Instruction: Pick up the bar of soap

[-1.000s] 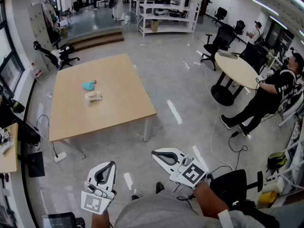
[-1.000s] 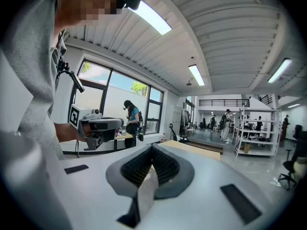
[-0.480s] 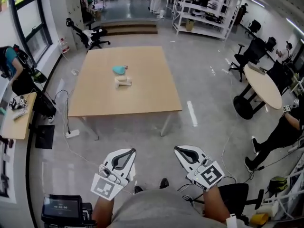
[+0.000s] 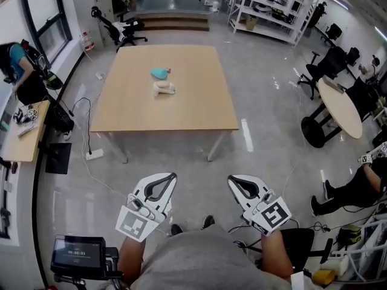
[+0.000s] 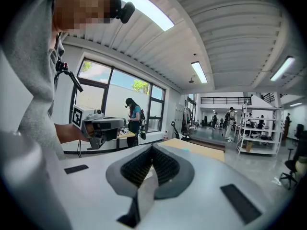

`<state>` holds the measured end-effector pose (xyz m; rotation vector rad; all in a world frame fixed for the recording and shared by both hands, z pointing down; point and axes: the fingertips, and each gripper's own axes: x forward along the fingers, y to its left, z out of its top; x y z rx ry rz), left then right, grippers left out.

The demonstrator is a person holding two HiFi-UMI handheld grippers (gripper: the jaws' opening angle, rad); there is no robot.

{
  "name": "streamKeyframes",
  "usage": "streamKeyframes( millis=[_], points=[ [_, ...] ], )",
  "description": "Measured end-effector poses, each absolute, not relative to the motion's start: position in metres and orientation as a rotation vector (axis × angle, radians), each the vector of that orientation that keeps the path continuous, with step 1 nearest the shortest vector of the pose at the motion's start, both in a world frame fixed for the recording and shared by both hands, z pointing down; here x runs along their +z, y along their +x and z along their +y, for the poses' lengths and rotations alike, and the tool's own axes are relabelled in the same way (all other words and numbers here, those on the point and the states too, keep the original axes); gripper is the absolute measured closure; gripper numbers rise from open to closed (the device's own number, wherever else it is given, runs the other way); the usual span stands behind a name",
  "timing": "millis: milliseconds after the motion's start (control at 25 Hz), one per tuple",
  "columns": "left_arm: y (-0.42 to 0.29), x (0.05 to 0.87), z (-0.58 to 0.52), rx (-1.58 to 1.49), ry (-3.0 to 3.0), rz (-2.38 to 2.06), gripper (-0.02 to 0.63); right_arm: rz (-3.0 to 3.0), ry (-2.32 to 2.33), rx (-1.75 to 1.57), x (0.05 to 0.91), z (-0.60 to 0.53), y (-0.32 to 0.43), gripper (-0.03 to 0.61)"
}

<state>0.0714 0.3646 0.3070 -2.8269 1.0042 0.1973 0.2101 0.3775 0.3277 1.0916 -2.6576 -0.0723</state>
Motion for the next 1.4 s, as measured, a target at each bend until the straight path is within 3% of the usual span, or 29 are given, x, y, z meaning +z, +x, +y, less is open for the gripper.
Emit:
streamKeyframes(
  millis=[560,1400],
  points=[
    [0.061,0.308,0.33,0.215,-2.807,1.017,0.607,-2.739,1.081,-0.014,0.325,0.35,0.202,0.571],
    [0.064,0.323,0.13,0.131,-2.737,1.255,0.607,-2.873,0.871,0.041,0.334,0.13,0.197,0.571]
  ],
)
